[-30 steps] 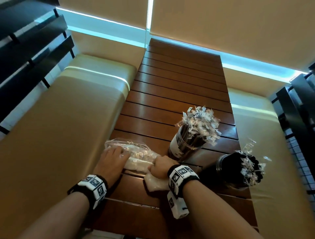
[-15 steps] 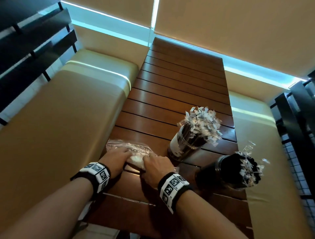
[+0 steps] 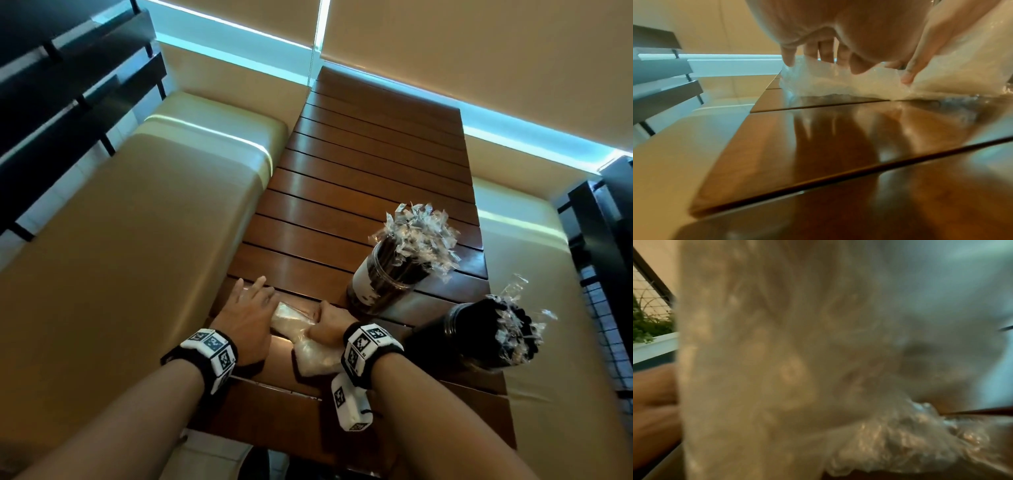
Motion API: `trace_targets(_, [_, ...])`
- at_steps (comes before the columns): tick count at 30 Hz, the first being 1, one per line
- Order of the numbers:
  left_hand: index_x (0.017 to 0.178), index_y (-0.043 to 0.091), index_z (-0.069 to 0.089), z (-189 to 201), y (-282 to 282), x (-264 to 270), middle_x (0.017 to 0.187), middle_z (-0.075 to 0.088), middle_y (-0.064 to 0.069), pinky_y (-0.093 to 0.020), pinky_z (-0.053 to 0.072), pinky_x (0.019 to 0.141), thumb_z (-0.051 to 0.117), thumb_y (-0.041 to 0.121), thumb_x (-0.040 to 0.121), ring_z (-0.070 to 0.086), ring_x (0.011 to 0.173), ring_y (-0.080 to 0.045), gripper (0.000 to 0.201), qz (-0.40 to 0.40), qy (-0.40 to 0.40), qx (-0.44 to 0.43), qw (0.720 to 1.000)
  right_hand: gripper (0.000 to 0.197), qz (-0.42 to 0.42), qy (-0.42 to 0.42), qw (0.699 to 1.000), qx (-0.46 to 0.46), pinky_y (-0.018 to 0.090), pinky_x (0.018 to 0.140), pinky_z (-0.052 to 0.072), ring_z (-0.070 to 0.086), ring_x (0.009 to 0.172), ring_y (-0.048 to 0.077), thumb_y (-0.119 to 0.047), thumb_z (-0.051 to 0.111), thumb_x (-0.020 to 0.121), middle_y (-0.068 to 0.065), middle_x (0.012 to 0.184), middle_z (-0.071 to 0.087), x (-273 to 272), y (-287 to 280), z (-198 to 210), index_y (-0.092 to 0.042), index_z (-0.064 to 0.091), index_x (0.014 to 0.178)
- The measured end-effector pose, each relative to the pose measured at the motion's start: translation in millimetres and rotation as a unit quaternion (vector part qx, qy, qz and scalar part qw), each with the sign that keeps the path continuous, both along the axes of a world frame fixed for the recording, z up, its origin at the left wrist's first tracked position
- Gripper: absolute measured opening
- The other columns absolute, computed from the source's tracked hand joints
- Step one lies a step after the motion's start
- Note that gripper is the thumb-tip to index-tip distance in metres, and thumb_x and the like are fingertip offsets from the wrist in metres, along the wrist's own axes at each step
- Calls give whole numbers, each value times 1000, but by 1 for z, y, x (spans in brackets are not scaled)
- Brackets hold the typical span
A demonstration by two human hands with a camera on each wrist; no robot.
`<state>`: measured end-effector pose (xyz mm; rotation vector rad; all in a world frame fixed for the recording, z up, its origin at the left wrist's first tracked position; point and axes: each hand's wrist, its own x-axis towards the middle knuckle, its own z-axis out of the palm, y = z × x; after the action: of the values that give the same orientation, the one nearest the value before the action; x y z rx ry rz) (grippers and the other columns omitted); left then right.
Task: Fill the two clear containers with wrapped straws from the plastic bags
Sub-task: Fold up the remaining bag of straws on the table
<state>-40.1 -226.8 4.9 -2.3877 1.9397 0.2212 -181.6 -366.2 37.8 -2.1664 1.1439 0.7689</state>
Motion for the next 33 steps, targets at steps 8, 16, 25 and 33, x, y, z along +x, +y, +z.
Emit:
trace_targets(8, [144,17,41,32,-27,9,150,41,-10,-41,31,115,53,5,87,34,141,-29,60,200,248,-92,943,19,-103,-288,943,131,37,71,55,67,77,17,-40,56,93,-3,88,70,0,7,27,-28,71,94])
trace_targets(16, [99,19,65,98,-62,17,90,69,-3,-37,55,73,56,14,79,65,86,-26,23,285,568,-195,747,16,-106,-502,858,-23,22,72,45,53,78,6,-33,59,96,-7,89,54,24,-5,81,-27,63,81])
trace_targets(25, [126,8,52,125,-65,18,116,66,-15,-44,57,84,70,13,86,67,102,-30,44,327,712,-252,568,29,-43,-452,878,-152,35,77,50,55,84,14,-49,53,95,-3,94,53,28,-11,91,-23,64,98])
trace_targets(33, [113,0,62,170,-61,51,105,68,-15,-37,54,85,69,15,84,65,95,-25,34,285,725,-340,527,38,-148,-348,899,-221,40,76,47,61,88,32,-46,26,103,8,93,65,26,-8,90,-18,50,91])
